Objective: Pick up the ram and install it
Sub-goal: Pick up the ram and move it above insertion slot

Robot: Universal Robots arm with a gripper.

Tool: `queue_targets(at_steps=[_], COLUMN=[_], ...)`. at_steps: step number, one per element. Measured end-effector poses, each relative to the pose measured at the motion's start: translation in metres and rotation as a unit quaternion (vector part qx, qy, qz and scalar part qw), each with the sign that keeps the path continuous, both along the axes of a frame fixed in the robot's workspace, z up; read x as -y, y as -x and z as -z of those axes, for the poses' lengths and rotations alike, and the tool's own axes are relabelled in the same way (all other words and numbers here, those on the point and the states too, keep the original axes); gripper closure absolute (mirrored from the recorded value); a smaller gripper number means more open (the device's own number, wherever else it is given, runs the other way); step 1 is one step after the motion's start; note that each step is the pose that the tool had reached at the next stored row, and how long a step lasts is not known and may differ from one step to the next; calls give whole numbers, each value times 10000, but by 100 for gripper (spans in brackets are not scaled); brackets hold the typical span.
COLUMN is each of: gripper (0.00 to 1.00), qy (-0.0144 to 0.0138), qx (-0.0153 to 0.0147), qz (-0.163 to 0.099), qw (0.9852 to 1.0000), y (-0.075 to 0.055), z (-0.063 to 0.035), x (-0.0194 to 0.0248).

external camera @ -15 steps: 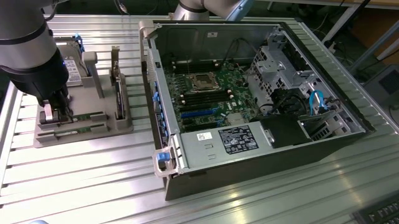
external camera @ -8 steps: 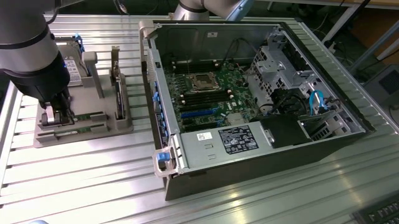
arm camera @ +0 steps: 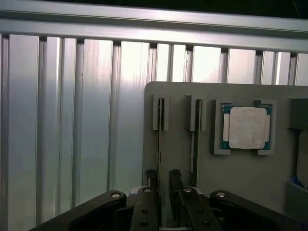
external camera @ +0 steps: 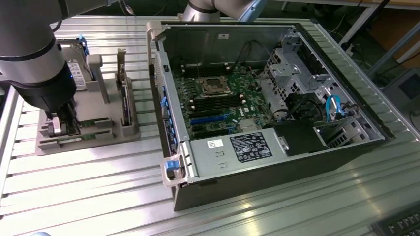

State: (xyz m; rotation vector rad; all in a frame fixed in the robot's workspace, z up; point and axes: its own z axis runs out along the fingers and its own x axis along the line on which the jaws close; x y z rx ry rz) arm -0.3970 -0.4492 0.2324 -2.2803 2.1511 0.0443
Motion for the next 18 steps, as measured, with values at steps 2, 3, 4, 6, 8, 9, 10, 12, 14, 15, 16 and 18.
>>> queue_targets(at_steps=[2, 3, 4, 6, 8, 9, 10, 12, 14, 15, 16, 18], gripper=[76, 76, 76, 76, 76, 76, 76, 76, 76, 76, 76, 76], qy=[0, 0, 0, 0, 0, 0, 0, 0, 1, 0, 0, 1], qx=[2, 4, 6, 8, 9, 10, 11, 13, 12, 13, 14, 13], qz=[-21, -33, -42, -53, -65, -70, -75, -85, -94, -100, -103, -107], qw=[10000, 10000, 10000, 10000, 10000, 10000, 10000, 10000, 10000, 9999, 9999, 9999], y=[0, 0, 0, 0, 0, 0, 0, 0, 1, 1, 1, 1], z=[38, 60, 77, 96, 113, 120, 127, 143, 154, 164, 172, 188], x=[0, 0, 0, 0, 0, 0, 0, 0, 1, 0, 0, 0])
